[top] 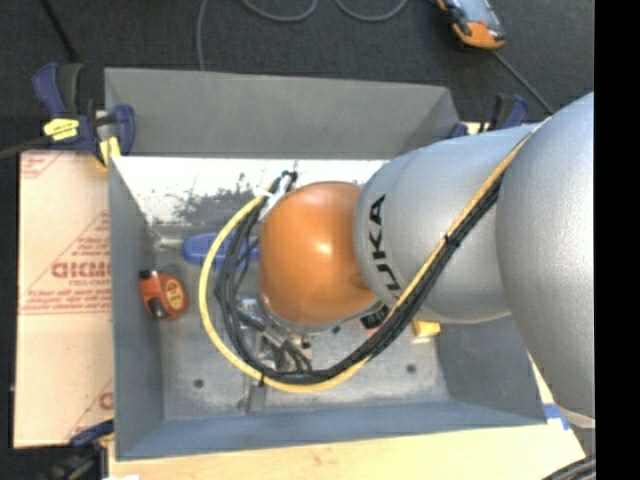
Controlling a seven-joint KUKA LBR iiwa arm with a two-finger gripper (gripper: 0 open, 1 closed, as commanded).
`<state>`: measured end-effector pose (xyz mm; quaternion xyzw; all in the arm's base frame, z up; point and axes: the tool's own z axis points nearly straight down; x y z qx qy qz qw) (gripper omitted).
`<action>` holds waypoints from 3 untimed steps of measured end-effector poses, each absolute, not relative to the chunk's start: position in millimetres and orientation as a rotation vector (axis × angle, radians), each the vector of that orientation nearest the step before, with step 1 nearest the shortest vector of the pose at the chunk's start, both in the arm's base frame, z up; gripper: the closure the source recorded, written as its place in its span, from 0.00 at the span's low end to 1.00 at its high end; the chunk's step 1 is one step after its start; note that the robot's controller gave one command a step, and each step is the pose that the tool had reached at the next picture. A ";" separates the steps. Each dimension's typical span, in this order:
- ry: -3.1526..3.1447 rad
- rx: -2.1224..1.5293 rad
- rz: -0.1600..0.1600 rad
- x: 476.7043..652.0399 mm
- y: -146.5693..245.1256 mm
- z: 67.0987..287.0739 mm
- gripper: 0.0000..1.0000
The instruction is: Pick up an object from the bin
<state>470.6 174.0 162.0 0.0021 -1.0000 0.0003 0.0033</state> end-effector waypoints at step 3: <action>-3.128 0.323 -0.001 506.7 192.0 149.0 0.00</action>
Offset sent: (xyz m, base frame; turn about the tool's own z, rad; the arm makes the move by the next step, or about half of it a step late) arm 0.0420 0.0268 -0.0218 -0.2605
